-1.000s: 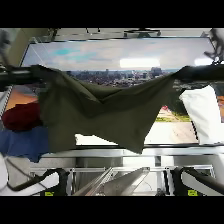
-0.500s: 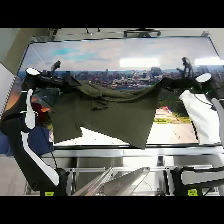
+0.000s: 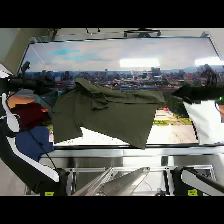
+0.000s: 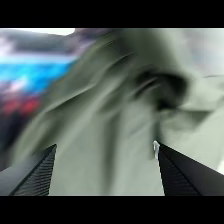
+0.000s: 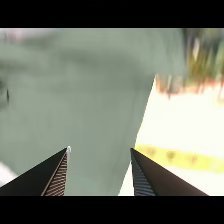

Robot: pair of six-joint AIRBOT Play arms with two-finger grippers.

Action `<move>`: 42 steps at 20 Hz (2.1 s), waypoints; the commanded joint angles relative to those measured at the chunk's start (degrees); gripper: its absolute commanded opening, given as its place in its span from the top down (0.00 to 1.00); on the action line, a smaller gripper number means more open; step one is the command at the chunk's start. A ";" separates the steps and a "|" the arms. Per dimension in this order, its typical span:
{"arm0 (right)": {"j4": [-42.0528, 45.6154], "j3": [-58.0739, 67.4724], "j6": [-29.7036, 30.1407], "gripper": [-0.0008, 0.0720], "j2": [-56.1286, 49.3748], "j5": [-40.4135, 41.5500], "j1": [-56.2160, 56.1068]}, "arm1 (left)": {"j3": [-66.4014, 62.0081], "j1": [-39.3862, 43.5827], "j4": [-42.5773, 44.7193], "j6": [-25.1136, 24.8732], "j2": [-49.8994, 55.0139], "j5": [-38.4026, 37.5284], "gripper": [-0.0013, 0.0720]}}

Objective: Fold the shirts.

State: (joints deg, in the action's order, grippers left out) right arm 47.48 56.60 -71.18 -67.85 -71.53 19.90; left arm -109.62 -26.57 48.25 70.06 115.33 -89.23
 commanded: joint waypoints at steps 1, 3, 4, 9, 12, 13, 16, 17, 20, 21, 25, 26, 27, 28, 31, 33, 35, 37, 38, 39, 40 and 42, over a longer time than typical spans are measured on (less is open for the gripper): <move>1.16 -16.46 -5.01 0.39 10.75 0.44 -1.66 | 2.99 -2.95 12.46 -0.15 -0.87 -1.18 0.03; 0.90 -25.18 -6.75 0.39 14.91 3.61 -4.48 | 4.02 -3.80 15.45 -0.22 -0.66 -0.31 0.04; -0.26 -28.76 -6.91 0.39 16.39 5.25 -5.75 | 4.00 -3.98 15.58 -0.90 -0.04 -0.31 0.04; -7.39 -38.97 -6.71 0.39 18.56 10.21 -11.52 | 4.00 -1.81 14.23 -5.33 4.20 0.57 0.04; -9.25 -39.23 -7.13 0.39 18.53 10.34 -15.10 | 4.00 0.37 13.51 -7.74 6.25 -2.69 0.04; -9.92 -39.23 -7.19 0.39 18.56 10.78 -15.89 | 4.00 1.05 13.51 -8.37 6.80 -4.61 0.04; -10.08 -39.26 -8.13 0.39 18.56 11.74 -16.85 | 4.00 2.75 13.51 -9.73 8.11 -12.41 0.17; -10.05 -39.26 -8.66 0.39 18.53 11.87 -16.85 | 4.04 3.23 13.51 -10.29 8.31 -14.05 0.33; -9.31 -39.32 -11.26 0.38 18.53 12.33 -16.90 | 4.46 3.76 13.51 -10.58 8.24 -14.32 0.52; -8.72 -39.54 -11.72 0.38 18.53 12.81 -16.92 | 4.42 3.80 13.51 -10.69 8.24 -14.32 0.78; -8.50 -42.38 -13.46 0.38 18.53 15.63 -16.94 | 4.37 3.80 13.49 -11.13 8.22 -14.01 0.95; -8.48 -43.54 -14.32 0.38 18.53 16.02 -17.07 | 4.37 3.80 13.49 -11.10 8.22 -14.03 0.95; -8.68 -44.83 -14.99 0.38 18.53 16.33 -17.64 | 4.37 3.80 13.46 -11.13 8.24 -13.97 0.95; -8.72 -46.05 -16.04 0.38 18.53 17.20 -18.56 | 4.37 3.80 13.44 -11.13 8.24 -13.79 0.95; -11.26 -47.56 -17.25 0.39 17.88 22.97 -23.08 | 4.37 3.80 13.03 -11.13 8.24 -13.29 0.95; -14.82 -47.56 -17.16 0.39 15.76 27.89 -27.04 | 4.37 3.80 13.03 -11.13 8.24 -12.74 0.95; -20.00 -47.54 -15.37 0.39 12.44 32.02 -30.64 | 4.37 3.80 13.03 -11.10 8.24 -12.83 0.95; -29.05 -47.36 -7.69 0.41 9.16 34.36 -32.98 | 4.37 3.80 13.00 -11.13 8.24 -13.00 0.95; -34.07 -47.15 -2.49 0.61 7.80 34.73 -33.51 | 4.37 3.80 12.52 -11.15 8.24 -13.03 0.95; -38.36 -46.71 2.27 0.76 6.80 34.60 -33.53 | 4.37 3.65 10.32 -11.19 8.24 -13.14 0.95; -40.83 -46.18 5.14 0.89 6.49 34.01 -33.51 | 4.35 3.37 7.17 -11.47 8.22 -13.55 0.95; -40.94 -43.65 6.97 0.96 7.48 30.86 -33.40 | 4.35 2.43 -2.10 -11.61 8.00 -16.46 0.95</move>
State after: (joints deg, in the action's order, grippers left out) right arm 14.66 10.63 -71.79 -59.83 -38.63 -12.71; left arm -105.19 -23.33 56.21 58.81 123.63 -102.26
